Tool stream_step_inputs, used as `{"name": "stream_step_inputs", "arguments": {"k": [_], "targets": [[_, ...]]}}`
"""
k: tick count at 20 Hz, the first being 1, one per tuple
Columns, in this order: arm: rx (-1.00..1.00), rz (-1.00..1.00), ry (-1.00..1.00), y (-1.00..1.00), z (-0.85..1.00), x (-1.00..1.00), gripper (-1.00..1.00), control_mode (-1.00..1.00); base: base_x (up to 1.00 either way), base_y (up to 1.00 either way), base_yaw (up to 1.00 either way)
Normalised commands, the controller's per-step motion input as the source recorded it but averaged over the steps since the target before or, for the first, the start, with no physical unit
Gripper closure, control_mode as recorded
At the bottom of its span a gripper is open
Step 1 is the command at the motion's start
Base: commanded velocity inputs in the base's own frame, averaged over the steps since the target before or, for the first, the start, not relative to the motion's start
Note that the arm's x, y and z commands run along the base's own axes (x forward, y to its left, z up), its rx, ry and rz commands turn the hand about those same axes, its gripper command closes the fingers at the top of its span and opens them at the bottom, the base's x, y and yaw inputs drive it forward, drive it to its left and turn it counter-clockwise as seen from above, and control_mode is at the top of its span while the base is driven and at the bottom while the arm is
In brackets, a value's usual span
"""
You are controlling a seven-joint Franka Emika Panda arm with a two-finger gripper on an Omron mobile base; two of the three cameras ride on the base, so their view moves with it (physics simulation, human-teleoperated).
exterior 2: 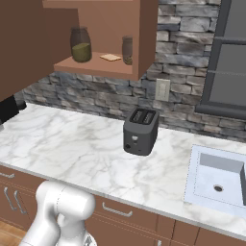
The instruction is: Pick the jar and jar from the dining table and place them in the open cabinet. Close the cabinet after placing the objects.
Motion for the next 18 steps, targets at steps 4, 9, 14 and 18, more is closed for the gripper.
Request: {"name": "stream_step_inputs", "arguments": {"k": [4, 9, 14, 18], "targets": [[-0.14, -0.01, 0.04, 0.4, 0.0, 0.29, -1.0, -1.0, 0.0, 0.0, 0.0], [-0.11, 0.0, 0.05, 0.31, 0.0, 0.39, -1.0, -1.0, 0.0, 0.0, 0.0], [-0.11, 0.0, 0.04, 0.3, 0.0, 0.37, -1.0, -1.0, 0.0, 0.0, 0.0], [-0.09, 0.0, 0.02, 0.23, 0.0, 0.31, -1.0, -1.0, 0.0, 0.0, 0.0]]}}
